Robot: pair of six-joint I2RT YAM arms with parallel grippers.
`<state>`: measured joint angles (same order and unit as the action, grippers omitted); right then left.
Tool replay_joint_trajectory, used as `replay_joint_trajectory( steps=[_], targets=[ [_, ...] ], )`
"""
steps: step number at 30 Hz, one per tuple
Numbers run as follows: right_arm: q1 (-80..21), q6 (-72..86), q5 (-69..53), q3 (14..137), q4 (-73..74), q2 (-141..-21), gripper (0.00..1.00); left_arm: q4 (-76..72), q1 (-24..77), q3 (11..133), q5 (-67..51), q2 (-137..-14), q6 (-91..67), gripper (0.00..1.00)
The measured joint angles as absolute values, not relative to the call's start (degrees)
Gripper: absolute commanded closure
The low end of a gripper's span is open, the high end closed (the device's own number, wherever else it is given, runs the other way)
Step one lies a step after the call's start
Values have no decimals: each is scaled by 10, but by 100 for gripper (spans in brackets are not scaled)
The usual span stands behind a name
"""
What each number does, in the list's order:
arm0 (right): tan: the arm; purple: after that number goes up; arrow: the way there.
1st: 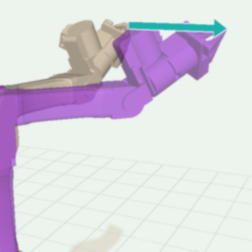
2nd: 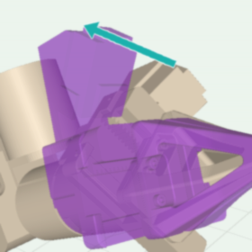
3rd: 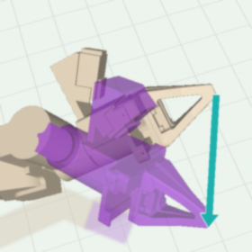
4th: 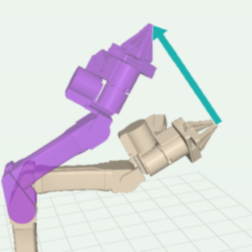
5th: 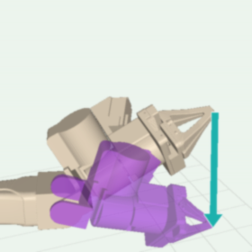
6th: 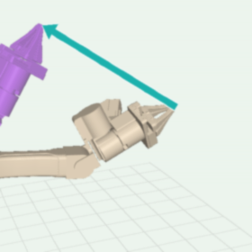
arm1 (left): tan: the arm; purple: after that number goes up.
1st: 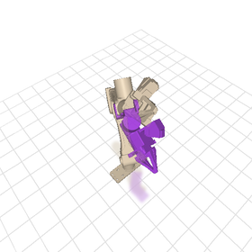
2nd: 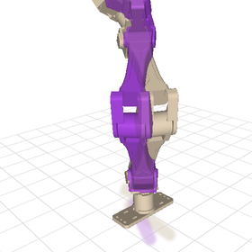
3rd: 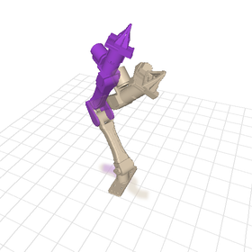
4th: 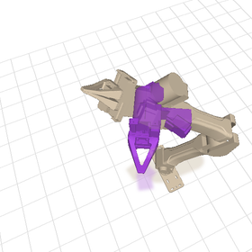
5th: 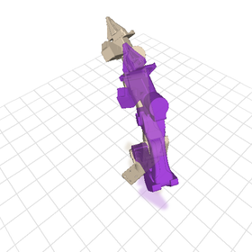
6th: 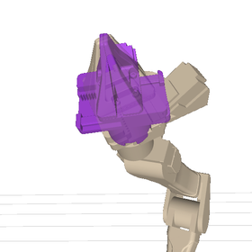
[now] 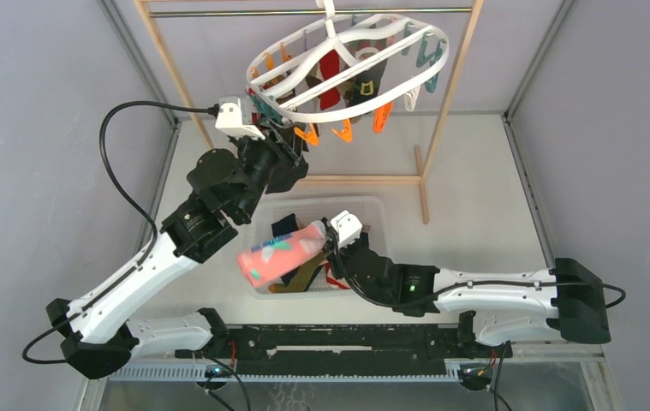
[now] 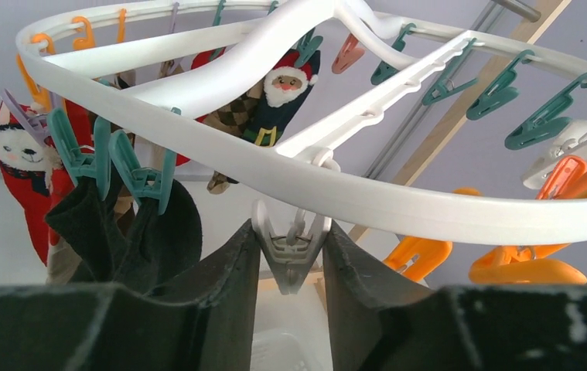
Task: Remove the socks clipped to the hanger
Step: Remove the sock from the hanger, then place the sock in the bin.
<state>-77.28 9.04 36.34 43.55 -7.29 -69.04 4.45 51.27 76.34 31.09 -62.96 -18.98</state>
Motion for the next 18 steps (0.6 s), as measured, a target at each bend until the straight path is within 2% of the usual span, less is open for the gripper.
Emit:
replay_joint_trajectory(
  steps=[6, 12, 16, 18],
  targets=[
    [-776, 95, 371, 429, -63, -686, 95, 50, 513, 760, 309, -621, -190, 49],
    [-758, 95, 367, 428, -58, -678, 95, 58, 513, 736, 308, -611, -190, 45],
    [-733, 93, 356, 428, -55, -654, 95, 69, 513, 720, 308, -603, -191, 37],
    [-718, 91, 351, 428, -54, -638, 95, 73, 513, 715, 309, -599, -192, 36]
  ],
)
